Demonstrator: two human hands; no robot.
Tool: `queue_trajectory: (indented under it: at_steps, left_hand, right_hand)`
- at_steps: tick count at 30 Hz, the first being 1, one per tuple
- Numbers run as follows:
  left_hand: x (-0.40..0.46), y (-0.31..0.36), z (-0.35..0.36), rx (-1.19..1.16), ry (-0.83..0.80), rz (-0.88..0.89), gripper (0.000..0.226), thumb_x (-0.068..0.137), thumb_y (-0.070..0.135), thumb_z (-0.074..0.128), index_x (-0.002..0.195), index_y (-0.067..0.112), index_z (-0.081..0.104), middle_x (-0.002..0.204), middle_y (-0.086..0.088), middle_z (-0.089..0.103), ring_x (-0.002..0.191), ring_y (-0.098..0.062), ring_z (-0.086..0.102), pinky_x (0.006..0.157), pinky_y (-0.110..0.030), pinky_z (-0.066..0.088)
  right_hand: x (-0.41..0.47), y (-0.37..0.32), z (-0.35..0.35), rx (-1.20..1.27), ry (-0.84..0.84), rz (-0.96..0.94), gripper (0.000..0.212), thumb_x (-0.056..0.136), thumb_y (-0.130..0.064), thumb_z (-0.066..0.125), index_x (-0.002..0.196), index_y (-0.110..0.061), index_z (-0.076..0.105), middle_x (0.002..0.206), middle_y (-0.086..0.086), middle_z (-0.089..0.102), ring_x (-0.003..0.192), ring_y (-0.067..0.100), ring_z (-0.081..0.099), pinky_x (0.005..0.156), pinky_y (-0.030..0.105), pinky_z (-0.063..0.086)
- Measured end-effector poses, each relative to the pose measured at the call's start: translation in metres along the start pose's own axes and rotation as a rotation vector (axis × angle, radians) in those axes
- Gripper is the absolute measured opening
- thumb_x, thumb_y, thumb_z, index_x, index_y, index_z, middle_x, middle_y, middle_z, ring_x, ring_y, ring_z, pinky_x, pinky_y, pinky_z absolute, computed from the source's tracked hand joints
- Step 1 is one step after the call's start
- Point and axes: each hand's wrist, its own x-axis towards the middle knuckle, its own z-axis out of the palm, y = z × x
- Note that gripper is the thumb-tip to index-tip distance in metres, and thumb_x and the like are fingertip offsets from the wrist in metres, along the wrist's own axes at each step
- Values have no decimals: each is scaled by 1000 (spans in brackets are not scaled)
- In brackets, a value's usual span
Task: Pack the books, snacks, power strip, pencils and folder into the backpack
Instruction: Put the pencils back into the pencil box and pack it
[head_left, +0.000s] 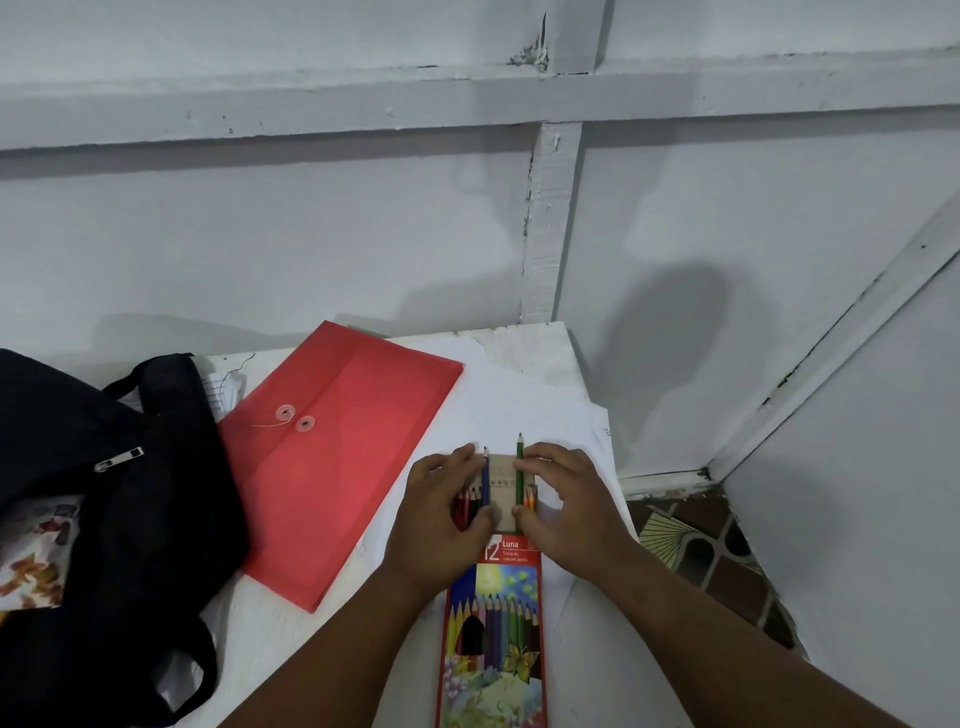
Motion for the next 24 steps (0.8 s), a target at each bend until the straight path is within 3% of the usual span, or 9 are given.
queue_trajectory:
  at_steps: [2,6,8,10,13,18,21,24]
  left_hand:
    - [0,-1,0,7,3,16,59,83,40,65,140,28,54,144,22,42,134,-2,30,101,-12,30]
    - [-1,-4,1,-23,5,5,61,82,39,67,140,30,51,137,23,41,133,-4,33,104,-23,39]
    - [-1,-4,1,-17,-2,13,65,83,42,66,144,30,48,139,22,39,133,-3,32,103,-18,37]
    - [-1,-5,0,-12,-17,34,63,83,43,64,143,30,50,146,22,39,135,0,28,101,-11,32]
    - [0,-3,-1,-33,-14,56,52,77,43,60,127,31,61,147,18,44,135,-4,31,102,-14,34]
    - [0,-1,0,-14,32,68,52,79,50,61,127,30,63,143,20,46,131,10,27,100,-3,25]
    - [0,-2,0,-9,21,79,47,78,47,59,122,31,68,145,19,45,131,1,30,102,-12,25]
    - [0,-2,0,-19,15,68,43,77,46,58,117,32,69,144,19,45,131,-3,31,102,-15,28]
  right_hand:
    - [0,1,2,26,48,8,33,78,-31,75,109,-23,71,122,-15,59,116,2,48,93,13,39]
    - [2,2,2,26,78,-30,17,82,-25,77,98,-25,72,112,-15,62,110,3,52,89,15,41]
    - [2,1,1,22,68,-19,23,80,-27,78,102,-26,70,114,-17,60,112,3,51,90,15,41]
    - [1,1,1,11,31,16,43,76,-34,77,116,-25,67,124,-19,54,118,0,46,92,14,41]
    - [0,1,0,-13,-20,28,64,71,-41,74,130,-20,62,131,-16,51,123,1,42,100,10,31]
    - [0,0,-2,23,-4,27,40,70,-33,77,109,-26,70,126,-21,52,120,2,45,95,16,40]
    - [0,2,0,46,10,32,27,73,-29,76,100,-30,71,124,-23,54,120,-1,45,91,18,43]
    - [0,1,0,49,6,37,32,72,-30,74,104,-28,71,124,-22,54,120,0,46,91,19,45]
